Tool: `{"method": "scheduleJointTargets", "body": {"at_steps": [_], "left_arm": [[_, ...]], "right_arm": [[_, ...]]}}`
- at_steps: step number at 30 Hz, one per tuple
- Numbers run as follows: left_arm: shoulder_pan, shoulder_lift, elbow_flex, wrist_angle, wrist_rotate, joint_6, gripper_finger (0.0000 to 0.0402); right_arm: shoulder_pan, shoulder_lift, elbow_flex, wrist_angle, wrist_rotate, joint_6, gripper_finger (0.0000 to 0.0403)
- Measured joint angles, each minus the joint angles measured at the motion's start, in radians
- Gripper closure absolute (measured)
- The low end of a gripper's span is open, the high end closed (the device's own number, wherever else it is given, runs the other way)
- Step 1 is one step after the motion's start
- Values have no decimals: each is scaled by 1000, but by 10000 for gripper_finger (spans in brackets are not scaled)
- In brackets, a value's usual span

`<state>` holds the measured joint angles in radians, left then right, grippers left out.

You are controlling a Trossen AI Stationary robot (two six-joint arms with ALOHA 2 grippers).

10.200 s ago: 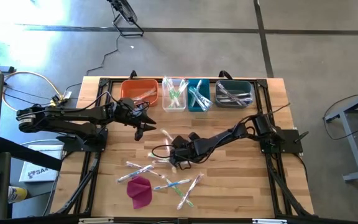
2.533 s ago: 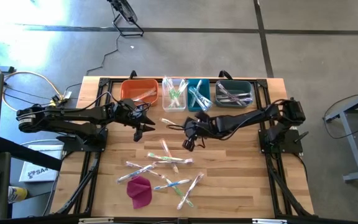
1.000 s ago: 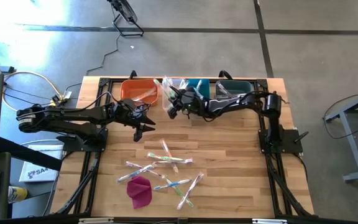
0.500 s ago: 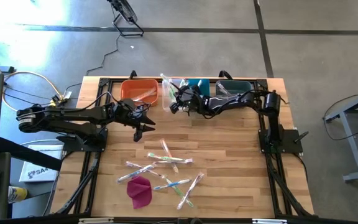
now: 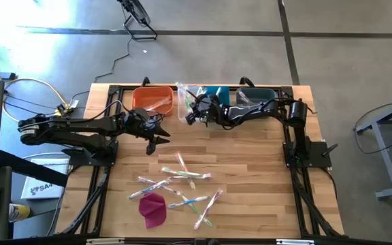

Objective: Pick & Place Toothbrushes
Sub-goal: Put the green toothbrush into the transparent bin

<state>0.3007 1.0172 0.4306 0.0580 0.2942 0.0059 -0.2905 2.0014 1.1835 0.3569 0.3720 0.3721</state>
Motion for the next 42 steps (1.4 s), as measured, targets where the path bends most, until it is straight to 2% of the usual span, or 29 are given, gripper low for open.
{"method": "scheduleJointTargets", "body": {"at_steps": [26,42], "left_arm": [[0,0,0,0,0,23,270],[0,0,0,-1,0,12,270]], "right_arm": [[-7,0,0,-18,-4,2,387],[-27,1,0,-70,-12,81,379]]}}
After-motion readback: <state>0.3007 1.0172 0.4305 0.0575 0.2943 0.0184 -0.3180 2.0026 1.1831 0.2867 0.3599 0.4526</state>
